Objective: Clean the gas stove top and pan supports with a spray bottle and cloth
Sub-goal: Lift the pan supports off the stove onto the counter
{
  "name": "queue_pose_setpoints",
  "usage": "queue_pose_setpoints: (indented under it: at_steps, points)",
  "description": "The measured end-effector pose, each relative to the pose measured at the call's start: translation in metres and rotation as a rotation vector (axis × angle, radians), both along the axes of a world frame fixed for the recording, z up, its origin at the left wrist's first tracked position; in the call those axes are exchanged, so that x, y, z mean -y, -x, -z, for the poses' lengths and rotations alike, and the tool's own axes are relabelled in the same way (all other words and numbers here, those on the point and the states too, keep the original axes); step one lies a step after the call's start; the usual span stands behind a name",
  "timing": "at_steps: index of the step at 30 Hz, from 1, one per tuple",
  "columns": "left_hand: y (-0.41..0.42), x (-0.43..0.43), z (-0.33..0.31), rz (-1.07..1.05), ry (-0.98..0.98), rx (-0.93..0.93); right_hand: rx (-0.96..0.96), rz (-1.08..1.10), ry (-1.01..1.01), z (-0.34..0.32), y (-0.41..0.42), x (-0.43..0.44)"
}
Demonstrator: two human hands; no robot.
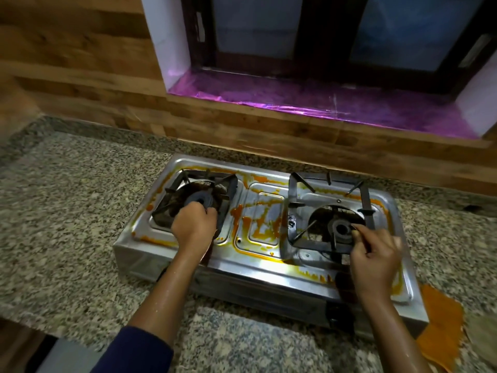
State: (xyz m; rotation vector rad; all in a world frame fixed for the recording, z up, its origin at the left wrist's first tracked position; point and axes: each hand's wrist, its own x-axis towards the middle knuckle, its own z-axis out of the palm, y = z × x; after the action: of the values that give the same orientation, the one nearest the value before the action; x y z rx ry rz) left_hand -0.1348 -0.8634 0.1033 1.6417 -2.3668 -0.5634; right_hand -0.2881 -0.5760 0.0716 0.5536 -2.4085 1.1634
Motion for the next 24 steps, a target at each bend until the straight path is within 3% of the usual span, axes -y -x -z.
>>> queue_pose_setpoints:
  at_steps: [4,8,14,18,24]
  points:
    - [-0.002,0.028,-0.040,-0.011,-0.175,-0.027,0.005,-0.052,0.030,-0.003,-0.009,0.022]
    - [-0.015,0.059,-0.076,-0.032,-0.445,-0.255,0.018,-0.073,0.020,-0.013,-0.029,0.047]
    - [-0.063,0.118,-0.106,-0.007,-0.625,-0.378,0.026,-0.170,0.057,-0.021,-0.057,0.111]
    - [-0.115,0.164,-0.113,0.016,-0.605,-0.465,0.053,-0.228,0.101,-0.022,-0.087,0.171]
    - [-0.206,0.258,-0.077,-0.122,-0.399,-0.360,0.049,-0.342,0.099,-0.016,-0.140,0.301]
